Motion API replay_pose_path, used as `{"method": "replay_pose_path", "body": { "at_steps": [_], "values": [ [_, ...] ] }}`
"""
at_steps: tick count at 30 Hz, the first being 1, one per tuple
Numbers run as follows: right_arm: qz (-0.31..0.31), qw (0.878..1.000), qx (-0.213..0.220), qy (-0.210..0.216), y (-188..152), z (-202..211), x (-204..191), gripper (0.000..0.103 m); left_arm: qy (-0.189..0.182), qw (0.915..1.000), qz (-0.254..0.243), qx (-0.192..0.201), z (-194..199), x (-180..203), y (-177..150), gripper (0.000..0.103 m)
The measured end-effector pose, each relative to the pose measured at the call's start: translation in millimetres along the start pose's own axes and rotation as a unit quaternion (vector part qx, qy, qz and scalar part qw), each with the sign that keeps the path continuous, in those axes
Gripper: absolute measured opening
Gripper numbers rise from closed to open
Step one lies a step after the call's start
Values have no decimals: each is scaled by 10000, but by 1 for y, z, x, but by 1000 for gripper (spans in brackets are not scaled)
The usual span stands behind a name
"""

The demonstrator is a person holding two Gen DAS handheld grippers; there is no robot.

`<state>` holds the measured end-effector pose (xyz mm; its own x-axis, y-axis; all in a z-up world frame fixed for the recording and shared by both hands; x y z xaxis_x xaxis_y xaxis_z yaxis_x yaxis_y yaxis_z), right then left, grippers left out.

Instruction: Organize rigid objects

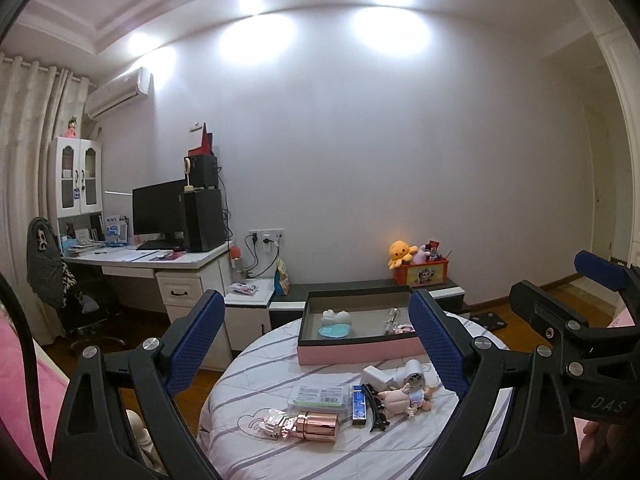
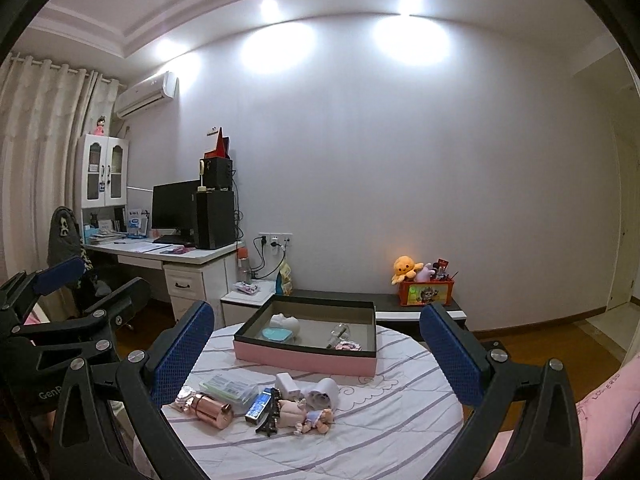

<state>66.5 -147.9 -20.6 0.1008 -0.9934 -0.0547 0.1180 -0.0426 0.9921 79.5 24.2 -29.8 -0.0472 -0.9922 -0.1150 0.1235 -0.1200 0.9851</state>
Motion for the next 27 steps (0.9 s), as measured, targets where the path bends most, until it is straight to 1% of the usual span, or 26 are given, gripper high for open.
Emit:
{"method": "replay_pose_path", "body": {
  "at_steps": [11, 27],
  "values": [
    [54, 10000, -34, -20, -2, -2, 2, 103, -80, 9999, 65, -71, -1, 2, -2, 98],
    [2, 9999, -114, 6, -5, 0, 2, 103, -67, 9999, 51, -93, -3, 2, 0, 99]
  ]
}}
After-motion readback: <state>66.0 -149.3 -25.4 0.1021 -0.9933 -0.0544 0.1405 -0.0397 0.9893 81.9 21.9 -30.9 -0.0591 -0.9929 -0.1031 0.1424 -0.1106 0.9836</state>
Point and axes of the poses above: each gripper's, at about its wrist camera, not at the fingertips, and z roughly against the way its jaws point, x to its right, y to its top, the point moved 3 cm from there along -z, roughly the way its jaws point, and after that the axes turned 3 degrees about -z, right-handed, at the moved point
